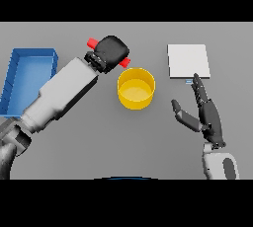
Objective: Pick up the red beaker and tilt it to pour out 1 green nut into yellow bowl. Pick up the yellow bowl and place it on the metallic measuring scale.
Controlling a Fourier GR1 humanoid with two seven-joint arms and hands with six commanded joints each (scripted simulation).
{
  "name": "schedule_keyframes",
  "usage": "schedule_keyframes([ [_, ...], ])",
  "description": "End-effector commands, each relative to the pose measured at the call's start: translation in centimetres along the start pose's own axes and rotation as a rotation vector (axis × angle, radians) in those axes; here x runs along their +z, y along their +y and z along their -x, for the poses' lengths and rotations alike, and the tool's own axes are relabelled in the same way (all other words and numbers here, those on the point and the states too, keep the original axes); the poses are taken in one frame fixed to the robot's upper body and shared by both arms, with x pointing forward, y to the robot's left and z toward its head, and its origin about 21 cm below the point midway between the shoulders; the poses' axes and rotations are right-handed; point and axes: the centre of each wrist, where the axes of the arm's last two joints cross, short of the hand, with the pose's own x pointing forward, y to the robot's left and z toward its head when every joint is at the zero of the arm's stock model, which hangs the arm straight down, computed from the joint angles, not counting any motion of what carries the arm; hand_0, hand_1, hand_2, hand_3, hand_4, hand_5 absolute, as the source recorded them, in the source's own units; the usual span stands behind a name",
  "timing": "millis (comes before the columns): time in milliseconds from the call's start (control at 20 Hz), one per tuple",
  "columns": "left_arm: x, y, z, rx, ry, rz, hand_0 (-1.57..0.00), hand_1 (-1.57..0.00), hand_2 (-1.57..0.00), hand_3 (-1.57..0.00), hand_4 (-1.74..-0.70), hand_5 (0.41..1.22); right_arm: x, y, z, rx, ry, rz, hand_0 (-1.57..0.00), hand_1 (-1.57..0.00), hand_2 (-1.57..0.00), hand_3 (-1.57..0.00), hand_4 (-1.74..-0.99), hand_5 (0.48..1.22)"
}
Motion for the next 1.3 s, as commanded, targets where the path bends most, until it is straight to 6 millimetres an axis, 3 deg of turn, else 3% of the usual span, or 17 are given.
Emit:
schedule_keyframes([
  [0,-0.2,0.4,-0.2,-0.043,-0.019,0.012,-1.57,-1.57,-1.57,-1.39,-1.72,1.218,-0.1,0.3,0.0,0.012,-0.004,-0.001,0.00,0.00,0.00,0.00,-1.220,0.624],
  [350,-1.0,1.9,-1.7,-0.351,-0.088,0.058,-1.57,-1.57,-1.57,-1.53,-1.73,1.220,0.4,0.7,0.3,0.044,-0.048,0.027,0.00,0.00,0.00,0.00,-1.185,0.575],
  [800,-1.7,2.6,-2.3,-0.703,-0.132,0.092,-1.57,-1.57,-1.57,-1.57,-1.73,1.221,0.0,0.7,0.1,0.055,-0.046,0.035,0.00,0.00,0.00,0.00,-1.132,0.573],
  [1050,-2.1,3.4,-3.8,-0.860,-0.138,0.083,-1.57,-1.57,-1.57,-1.57,-1.73,1.221,0.1,0.3,0.1,0.047,-0.039,0.037,0.00,0.00,0.00,0.00,-1.130,0.577],
  [1150,-2.1,5.0,-3.9,-0.937,-0.146,0.063,-1.57,-1.57,-1.57,-1.57,-1.73,1.221,0.1,0.1,0.0,0.055,-0.042,0.046,0.00,0.00,0.00,0.00,-1.133,0.575],
  [1250,-1.9,8.5,-3.6,-0.996,-0.128,0.048,-1.57,-1.57,-1.57,-1.57,-1.73,1.221,0.0,0.5,0.0,0.048,-0.029,0.044,0.00,0.00,0.00,0.00,-1.137,0.568],
])
